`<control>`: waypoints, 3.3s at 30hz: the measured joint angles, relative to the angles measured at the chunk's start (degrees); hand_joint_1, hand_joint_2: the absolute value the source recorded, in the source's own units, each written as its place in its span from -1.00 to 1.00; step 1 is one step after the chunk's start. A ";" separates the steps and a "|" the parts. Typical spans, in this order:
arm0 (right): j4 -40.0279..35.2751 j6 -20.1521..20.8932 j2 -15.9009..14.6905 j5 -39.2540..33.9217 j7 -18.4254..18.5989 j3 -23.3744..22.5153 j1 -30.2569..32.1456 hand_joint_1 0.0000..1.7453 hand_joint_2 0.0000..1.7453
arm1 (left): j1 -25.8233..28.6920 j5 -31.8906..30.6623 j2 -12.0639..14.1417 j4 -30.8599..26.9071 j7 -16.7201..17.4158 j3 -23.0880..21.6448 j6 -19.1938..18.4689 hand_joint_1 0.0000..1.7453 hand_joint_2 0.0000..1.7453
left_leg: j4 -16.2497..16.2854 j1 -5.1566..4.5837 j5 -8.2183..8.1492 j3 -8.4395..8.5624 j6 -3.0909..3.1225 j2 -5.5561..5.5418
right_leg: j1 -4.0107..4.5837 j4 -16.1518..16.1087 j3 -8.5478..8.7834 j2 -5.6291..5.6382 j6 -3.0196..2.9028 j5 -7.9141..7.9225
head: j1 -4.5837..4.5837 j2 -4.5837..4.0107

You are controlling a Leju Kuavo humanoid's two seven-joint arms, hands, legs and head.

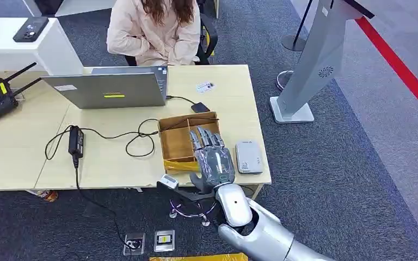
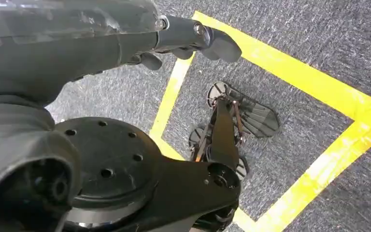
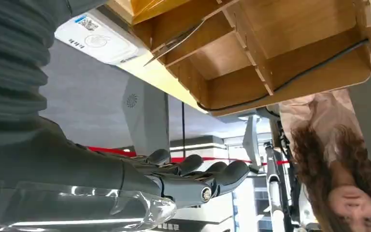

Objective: Pass the card to the sensor for recognition and then transmit it.

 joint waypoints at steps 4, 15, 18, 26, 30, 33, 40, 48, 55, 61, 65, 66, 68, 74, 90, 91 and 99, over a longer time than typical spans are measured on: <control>0.78 0.02 0.09 -0.02 0.00 0.02 -0.10 -1.00 1.00 | 0.00 -0.22 0.02 0.00 0.00 0.00 -0.11 -1.00 -1.00 | 0.00 0.00 0.00 0.00 0.00 0.00 | 0.00 0.00 0.00 0.00 0.00 0.00 | 0.00 0.00; 3.96 0.02 0.39 -0.15 0.04 -0.04 -1.59 -1.00 1.00 | 0.00 -0.87 0.24 0.00 -0.02 -0.04 -0.50 -1.00 -1.00 | 0.00 0.00 0.00 0.00 0.00 0.00 | 0.00 0.00 0.00 0.00 0.00 0.00 | 0.00 0.00; 4.81 0.00 0.39 0.31 0.15 -0.07 -2.13 -1.00 1.00 | 0.00 -1.11 0.26 0.00 -0.02 -0.04 -0.72 -1.00 -1.00 | 0.00 0.00 0.00 0.00 0.00 0.00 | 0.00 0.00 0.00 0.01 0.00 0.00 | 0.00 0.00; 7.65 0.11 0.74 1.05 0.17 -0.68 -3.73 -1.00 1.00 | 0.00 -1.18 0.28 0.00 -0.02 -0.07 -0.85 -1.00 -1.00 | 0.01 0.00 0.00 0.00 0.00 0.00 | 0.00 0.00 0.00 0.00 0.01 0.01 | 0.00 0.00; 8.76 0.11 0.94 1.20 0.17 -0.90 -4.30 -1.00 1.00 | -0.01 -1.18 0.28 0.00 -0.02 -0.07 -0.83 -1.00 -1.00 | 0.01 0.00 0.00 0.00 0.00 0.00 | 0.00 0.00 0.00 0.01 0.01 0.01 | 0.00 0.00; 9.51 0.09 1.03 1.22 0.17 -0.96 -4.53 -1.00 1.00 | 0.00 -1.18 0.28 0.00 -0.02 -0.07 -0.83 -1.00 -1.00 | 0.01 0.00 0.00 0.00 0.00 0.00 | 0.00 0.00 0.00 0.00 0.01 0.01 | 0.00 0.00; 9.88 0.09 1.05 1.22 0.17 -0.96 -4.60 -1.00 1.00 | 0.00 -1.18 0.28 0.00 -0.02 -0.07 -0.83 -1.00 -1.00 | 0.00 0.00 0.00 0.00 0.00 0.00 | 0.00 0.00 0.00 0.00 0.01 0.01 | 0.00 0.00; 13.31 -0.50 1.57 1.22 -0.42 -1.42 -5.51 -1.00 1.00 | 0.00 -1.18 0.28 0.00 0.44 -0.07 -0.81 -1.00 -1.00 | 0.01 0.00 0.00 0.00 0.00 0.00 | 0.00 0.00 0.00 0.01 0.01 0.01 | 0.00 0.00; 16.20 -1.68 2.05 0.87 -1.51 -1.97 -6.02 -1.00 1.00 | 0.00 -1.20 0.28 0.00 0.61 -0.07 -0.57 -1.00 -1.00 | 0.01 0.00 0.00 0.00 0.00 0.00 | 0.00 0.00 0.00 0.01 0.01 0.01 | 0.00 0.00; 18.73 -2.27 2.47 0.57 -1.70 -2.40 -6.22 -1.00 1.00 | 0.00 -1.40 0.28 0.00 0.94 -0.09 -0.48 -1.00 -1.00 | 0.01 0.00 0.00 0.00 0.00 0.00 | 0.00 0.00 0.00 0.01 0.01 0.01 | 0.00 0.00; 19.80 -2.27 2.47 0.57 -1.60 -2.47 -6.29 -1.00 1.00 | 0.00 -1.71 0.31 0.00 1.20 -0.09 -0.52 -1.00 -1.00 | 0.01 0.00 0.00 0.00 0.00 0.00 | 0.00 0.00 0.00 0.01 0.01 0.01 | 0.00 0.00; 19.96 -2.27 2.47 0.57 -1.53 -2.49 -6.30 -1.00 1.00 | 0.00 -1.77 0.35 0.00 1.20 -0.11 -0.57 -1.00 -1.00 | 0.01 0.00 0.00 0.00 0.00 0.00 | 0.00 0.00 0.00 0.01 0.01 0.01 | 0.00 0.00; 20.20 -2.27 2.45 0.48 -1.46 -2.54 -6.30 -1.00 1.00 | 0.00 -1.81 0.44 0.00 1.20 -0.15 -0.72 -1.00 -1.00 | 0.01 0.00 0.00 0.00 0.00 0.00 | 0.00 0.00 -0.01 0.02 0.01 0.01 | 0.00 0.00; 20.87 -2.27 2.45 0.42 -1.35 -2.56 -6.30 -1.00 1.00 | 0.00 -1.97 0.50 0.00 1.20 -0.26 -0.81 -1.00 -1.00 | 0.01 0.00 0.00 0.00 0.00 0.01 | 0.00 0.00 -0.01 0.01 0.01 0.01 | 0.00 0.00; 21.75 -2.65 2.36 -1.66 -2.36 -3.39 -6.28 -1.00 1.00 | 0.00 -2.73 0.76 0.00 1.20 -0.46 -1.40 -1.00 -1.00 | 0.01 0.00 0.00 0.00 0.00 0.01 | 0.00 0.00 -0.02 0.02 0.01 0.01 | 0.00 0.00; 21.75 -2.60 2.38 -1.71 -2.49 -3.39 -6.27 -1.00 1.00 | 0.00 -2.73 0.76 0.00 1.20 -0.46 -1.44 -1.00 -1.00 | 0.01 0.00 0.00 0.00 0.00 0.01 | 0.00 0.00 -0.02 0.02 0.01 0.01 | 0.00 0.00; 21.75 -1.97 2.71 -1.53 -2.75 -3.28 -6.23 -1.00 1.00 | 0.00 -2.71 0.79 0.00 1.20 -0.44 -1.49 -1.00 -1.00 | 0.01 0.00 0.00 0.00 0.00 0.01 | 0.00 0.00 -0.02 0.02 0.01 0.01 | 0.00 0.00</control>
